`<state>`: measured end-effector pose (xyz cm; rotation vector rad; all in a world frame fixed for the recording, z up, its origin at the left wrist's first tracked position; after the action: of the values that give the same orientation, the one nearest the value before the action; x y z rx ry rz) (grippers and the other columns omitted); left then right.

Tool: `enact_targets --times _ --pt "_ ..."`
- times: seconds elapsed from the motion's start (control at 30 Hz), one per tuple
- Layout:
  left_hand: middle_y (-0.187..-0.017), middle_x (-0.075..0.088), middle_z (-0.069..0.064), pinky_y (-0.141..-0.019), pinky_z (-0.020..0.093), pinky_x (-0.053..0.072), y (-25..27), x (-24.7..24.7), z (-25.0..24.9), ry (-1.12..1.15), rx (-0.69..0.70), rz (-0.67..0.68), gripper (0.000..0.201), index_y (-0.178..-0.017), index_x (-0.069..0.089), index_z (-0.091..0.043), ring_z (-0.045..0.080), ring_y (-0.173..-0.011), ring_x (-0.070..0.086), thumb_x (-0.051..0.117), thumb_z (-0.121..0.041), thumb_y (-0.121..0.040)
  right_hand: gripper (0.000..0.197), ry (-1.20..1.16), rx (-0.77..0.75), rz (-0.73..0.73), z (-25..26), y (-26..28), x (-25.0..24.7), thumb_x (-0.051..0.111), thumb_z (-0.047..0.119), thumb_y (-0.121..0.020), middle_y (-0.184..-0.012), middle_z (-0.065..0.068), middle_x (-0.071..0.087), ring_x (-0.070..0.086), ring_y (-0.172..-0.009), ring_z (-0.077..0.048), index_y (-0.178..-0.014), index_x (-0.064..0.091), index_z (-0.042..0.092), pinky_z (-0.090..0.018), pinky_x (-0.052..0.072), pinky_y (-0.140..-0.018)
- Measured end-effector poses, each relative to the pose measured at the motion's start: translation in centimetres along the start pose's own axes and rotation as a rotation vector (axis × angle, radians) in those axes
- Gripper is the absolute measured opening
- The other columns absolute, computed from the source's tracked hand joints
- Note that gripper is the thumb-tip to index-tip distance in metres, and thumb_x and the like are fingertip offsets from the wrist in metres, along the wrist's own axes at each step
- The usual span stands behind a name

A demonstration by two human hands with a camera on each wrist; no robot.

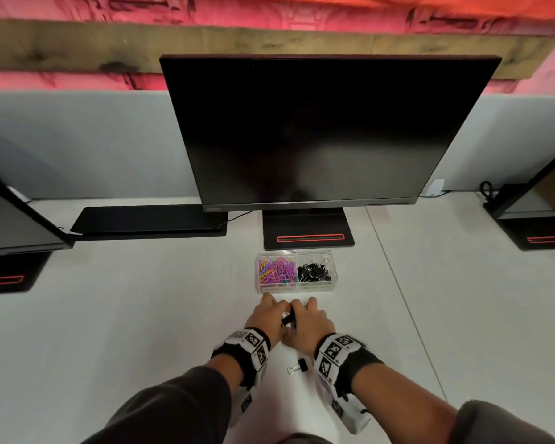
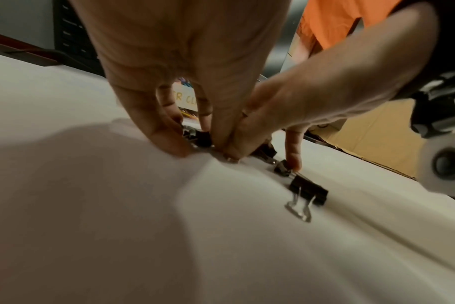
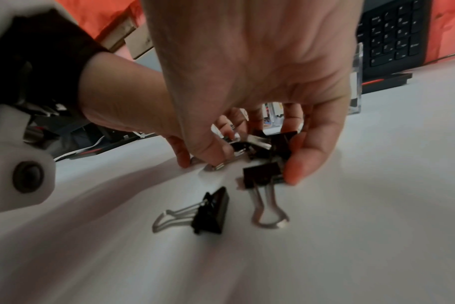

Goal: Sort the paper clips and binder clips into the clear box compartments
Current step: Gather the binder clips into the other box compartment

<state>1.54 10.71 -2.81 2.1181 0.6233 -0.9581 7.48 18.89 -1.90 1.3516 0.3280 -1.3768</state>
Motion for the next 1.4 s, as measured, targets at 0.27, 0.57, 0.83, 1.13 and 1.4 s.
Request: enact_targets --times 0.27,0.57,0.83,1.13,1.4 --pt "-0.128 0.04 0.011 -0.086 0.034 0.048 -0.7 -0.9 0.0 -0.054 -0.015 -0.019 0.029 -0.113 0.05 -0.009 0.031 -0.098 0.061 0.056 -0.012 -0.085 0.043 0.038 -0.083 0.062 -0.4 -1.5 -1.4 0.06 0.03 -0.084 -0.121 -0.016 0.043 0.06 -0.1 -0.037 -0.117 0.039 0.012 -0.041 0.048 -0.083" --pt "-0.11 0.044 0.01 -0.077 0.033 0.044 -0.3 -1.7 1.1 0.043 -0.055 -0.094 0.013 -0.095 0.048 -0.007 0.033 -0.091 0.059 0.039 -0.002 -0.088 0.009 -0.077 -0.117 -0.019 -2.4 -1.9 -2.7 0.046 0.018 -0.09 -0.106 -0.016 0.062 0.06 -0.087 -0.03 -0.091 0.039 0.015 -0.03 0.039 -0.069" --pt "-0.122 0.055 0.016 -0.089 0.034 0.046 0.4 -3.3 2.2 0.265 -0.105 -0.134 0.045 -0.13 0.049 -0.021 0.033 -0.104 0.059 0.031 -0.002 -0.094 0.021 -0.92 0.13 -0.056 -7.0 -0.9 -4.4 0.038 -0.005 -0.09 -0.064 -0.007 0.05 0.051 -0.055 -0.018 -0.108 0.045 0.005 -0.021 0.051 -0.049" --pt "-0.135 0.042 0.011 -0.096 0.042 0.041 -0.5 -0.2 -0.5 -0.417 0.229 0.107 0.061 -0.143 0.024 -0.027 0.031 -0.12 0.047 0.045 -0.049 -0.09 0.05 -0.189 -0.108 0.08 -3.5 3.0 -0.9 0.06 0.055 -0.078 -0.088 -0.002 0.06 0.056 -0.075 -0.021 -0.101 0.038 0.017 -0.03 0.041 -0.066" --pt "-0.129 0.046 0.018 -0.089 0.043 0.043 -1.1 0.6 -2.0 -0.593 0.268 0.13 0.037 -0.131 0.037 -0.009 0.034 -0.114 0.052 0.033 -0.028 -0.099 0.048 0.178 -0.194 -0.022 -3.5 2.3 2.1 0.04 0.04 -0.093 -0.119 -0.016 0.056 0.059 -0.103 -0.035 -0.127 0.034 0.008 -0.042 0.047 -0.082"
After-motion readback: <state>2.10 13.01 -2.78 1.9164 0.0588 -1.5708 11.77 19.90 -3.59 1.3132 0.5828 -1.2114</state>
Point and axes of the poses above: each hand's wrist, its own y-axis away from the middle knuckle, its own x-axis out of the palm, z = x × y, the point moved 4 cm from there along -y, towards the middle knuckle
